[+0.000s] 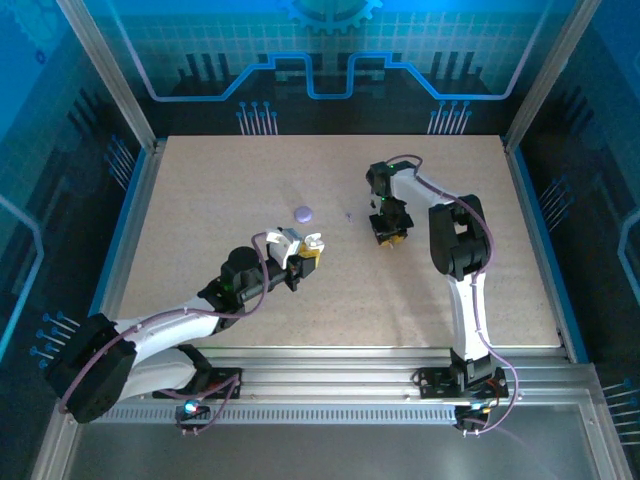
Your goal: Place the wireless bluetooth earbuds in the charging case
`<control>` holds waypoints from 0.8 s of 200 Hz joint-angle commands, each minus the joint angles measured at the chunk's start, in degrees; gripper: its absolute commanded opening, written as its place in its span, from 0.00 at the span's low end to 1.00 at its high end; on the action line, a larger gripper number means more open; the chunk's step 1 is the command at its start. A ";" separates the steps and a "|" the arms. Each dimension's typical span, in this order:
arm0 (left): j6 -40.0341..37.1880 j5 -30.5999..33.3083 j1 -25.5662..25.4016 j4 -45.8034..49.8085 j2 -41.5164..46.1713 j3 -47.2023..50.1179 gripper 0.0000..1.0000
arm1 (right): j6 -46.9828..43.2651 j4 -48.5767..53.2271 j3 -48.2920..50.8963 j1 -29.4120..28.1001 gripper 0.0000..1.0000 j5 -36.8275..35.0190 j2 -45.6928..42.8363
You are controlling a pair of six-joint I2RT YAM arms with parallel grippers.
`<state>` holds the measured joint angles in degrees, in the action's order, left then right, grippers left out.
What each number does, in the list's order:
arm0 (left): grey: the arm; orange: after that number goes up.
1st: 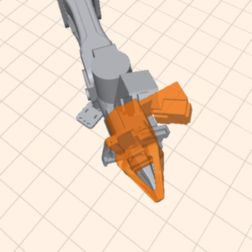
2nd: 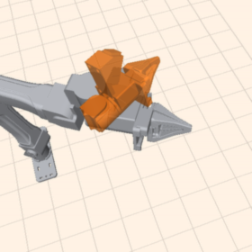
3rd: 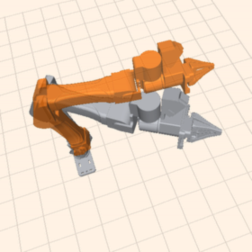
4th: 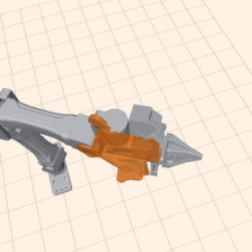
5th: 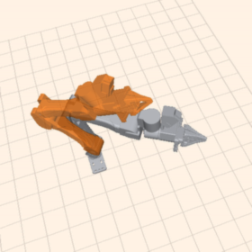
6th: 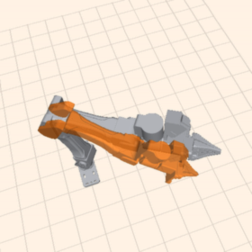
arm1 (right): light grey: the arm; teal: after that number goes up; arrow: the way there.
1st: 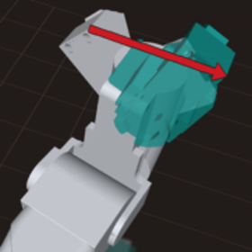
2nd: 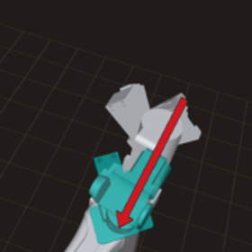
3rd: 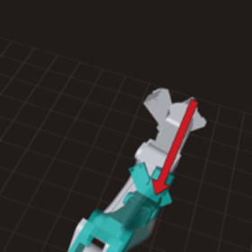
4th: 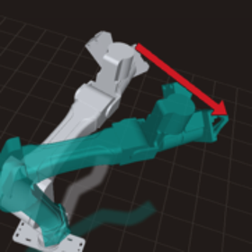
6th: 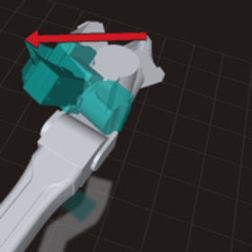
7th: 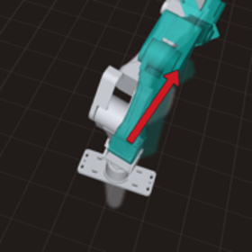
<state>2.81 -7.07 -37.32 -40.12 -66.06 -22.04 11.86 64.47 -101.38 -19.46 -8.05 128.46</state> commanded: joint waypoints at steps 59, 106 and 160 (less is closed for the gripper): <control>-0.61 0.45 -0.38 -1.23 -0.43 -1.71 0.21 | -1.57 0.84 -1.19 0.96 0.22 0.76 1.88; -0.57 0.41 -0.34 -1.19 -0.86 -1.78 0.21 | -0.81 0.75 -0.91 0.98 0.20 0.58 0.45; -0.19 0.13 -0.38 -2.13 -2.68 -2.17 0.21 | 1.69 -0.56 1.47 0.93 0.20 1.08 -5.11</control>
<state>2.83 -7.09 -37.32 -40.16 -67.59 -22.13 11.77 64.03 -101.16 -19.42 -7.49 127.92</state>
